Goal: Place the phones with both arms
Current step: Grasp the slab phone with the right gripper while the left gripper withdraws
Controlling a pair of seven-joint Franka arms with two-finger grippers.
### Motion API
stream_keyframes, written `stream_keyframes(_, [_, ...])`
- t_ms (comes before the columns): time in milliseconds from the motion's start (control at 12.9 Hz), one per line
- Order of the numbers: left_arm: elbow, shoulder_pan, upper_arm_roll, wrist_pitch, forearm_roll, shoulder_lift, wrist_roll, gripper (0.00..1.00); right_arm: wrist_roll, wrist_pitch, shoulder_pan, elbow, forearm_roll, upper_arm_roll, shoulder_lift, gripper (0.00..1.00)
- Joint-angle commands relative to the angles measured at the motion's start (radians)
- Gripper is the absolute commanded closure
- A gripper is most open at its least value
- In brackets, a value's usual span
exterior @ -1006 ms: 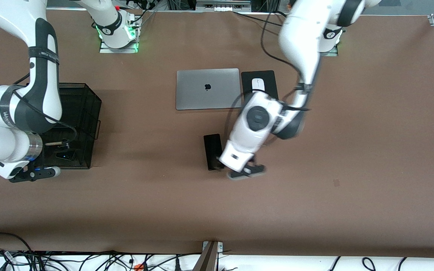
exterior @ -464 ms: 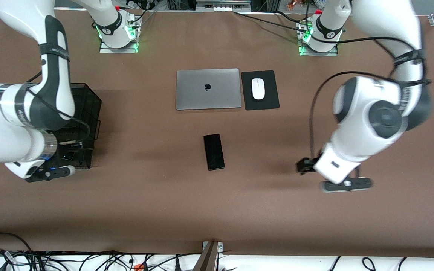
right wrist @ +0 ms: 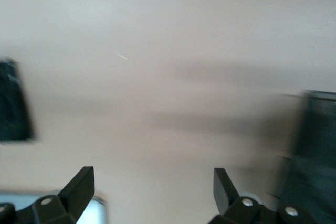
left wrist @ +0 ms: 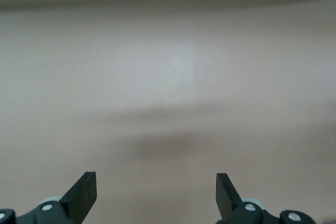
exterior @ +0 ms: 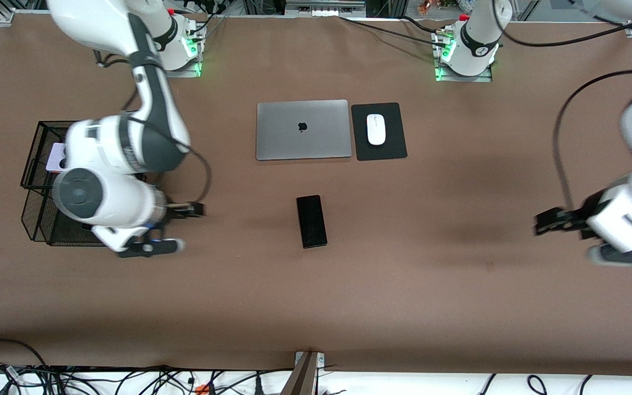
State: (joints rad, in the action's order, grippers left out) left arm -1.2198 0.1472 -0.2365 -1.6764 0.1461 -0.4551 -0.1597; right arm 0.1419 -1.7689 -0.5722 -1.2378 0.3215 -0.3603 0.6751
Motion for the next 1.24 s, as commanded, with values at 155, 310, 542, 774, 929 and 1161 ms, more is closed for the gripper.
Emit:
stream_keyframes(155, [-0.119,-0.049,0.019,0.0,-0.026,0.107,-0.066,0.0,0.229,-0.321,-0.082,0.001,0.073,0.104,0.136,0.0])
stream_keyframes(310, [-0.119,-0.043,0.023,0.003,-0.026,0.115,-0.052,0.0,0.248,-0.462,-0.147,0.006,0.07,0.109,0.202,0.0])
stream_keyframes(542, [-0.127,-0.019,0.042,0.014,-0.026,0.177,-0.009,0.0,0.254,-0.535,-0.267,0.006,0.004,0.106,0.274,0.0])
stream_keyframes(774, [-0.149,-0.014,0.043,0.014,-0.028,0.23,0.025,0.0,0.254,-0.543,-0.291,0.003,-0.054,0.106,0.288,0.0])
stream_keyframes(929, [-0.202,-0.067,0.11,0.001,-0.033,0.268,0.042,0.0,0.254,-0.544,-0.291,-0.002,-0.111,0.106,0.29,0.0])
stream_keyframes(1161, [-0.236,-0.12,0.218,-0.009,-0.1,0.292,0.126,0.0,0.3,-0.578,-0.31,-0.003,-0.113,0.109,0.32,0.0])
